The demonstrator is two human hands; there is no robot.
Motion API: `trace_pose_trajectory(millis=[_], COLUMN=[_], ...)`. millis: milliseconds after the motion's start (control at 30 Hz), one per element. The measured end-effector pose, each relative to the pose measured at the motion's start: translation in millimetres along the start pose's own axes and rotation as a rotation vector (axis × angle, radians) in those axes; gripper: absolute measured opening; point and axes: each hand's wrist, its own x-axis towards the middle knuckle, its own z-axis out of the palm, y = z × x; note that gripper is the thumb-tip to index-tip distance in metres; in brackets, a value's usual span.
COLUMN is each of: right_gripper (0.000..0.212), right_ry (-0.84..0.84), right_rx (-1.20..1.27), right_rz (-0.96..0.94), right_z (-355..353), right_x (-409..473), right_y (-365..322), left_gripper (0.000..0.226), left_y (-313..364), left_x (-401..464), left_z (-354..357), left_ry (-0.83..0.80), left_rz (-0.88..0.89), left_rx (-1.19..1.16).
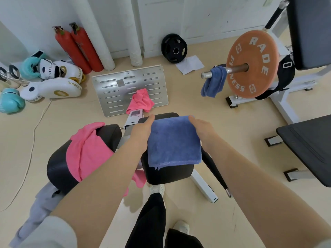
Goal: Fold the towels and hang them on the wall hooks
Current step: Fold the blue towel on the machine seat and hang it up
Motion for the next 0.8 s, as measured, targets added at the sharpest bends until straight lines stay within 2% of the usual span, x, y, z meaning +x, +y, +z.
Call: trace_pose_trajectory(millis=[67, 133, 267, 367, 433, 500, 600, 700, 800], right_gripper=[0.052, 0.047, 0.024, 0.021, 0.023, 0.031, 0.050, 0.042, 0.036], right_ry=[0.000, 0.009, -0.085, -0.176, -0.208, -0.223, -0.228, -0.241, -0.225], right_rx=[-0.042, 0.004, 0.157, 0.197, 0.183, 0.180, 0.183, 0.268, 0.195], right_rz=[-0.042, -0.089, -0.218, -0.300, -0.374, -0.446, -0.462, -0.398, -0.430], right_z=[3, 2, -8, -18, -24, -29, -32, -31, -17], right_x=[1, -1, -21, -51, -72, -97, -128, -149, -176], right_y=[4, 8, 8, -1, -11, -17, -16, -13, -18], left_gripper=[0.049, 0.045, 0.028, 0.020, 0.024, 0.040, 0.042, 0.030, 0.022], left_y=[3, 0, -10, -8, -5, -9, -22, -38, -53], left_x=[7, 9, -9, -35, -58, -81, -112, -141, -168], left_z=[1, -4, -19, -30, -38, -46, -59, -81, -105], left_ry=[-0.035, -0.070, -0.187, -0.260, -0.363, -0.438, -0.363, -0.222, -0.095], left_rz=[-0.056, -0.035, 0.166, 0.183, 0.153, 0.167, 0.255, 0.447, 0.556], left_rx=[-0.107, -0.164, -0.300, -0.416, -0.513, -0.529, -0.487, -0.434, -0.342])
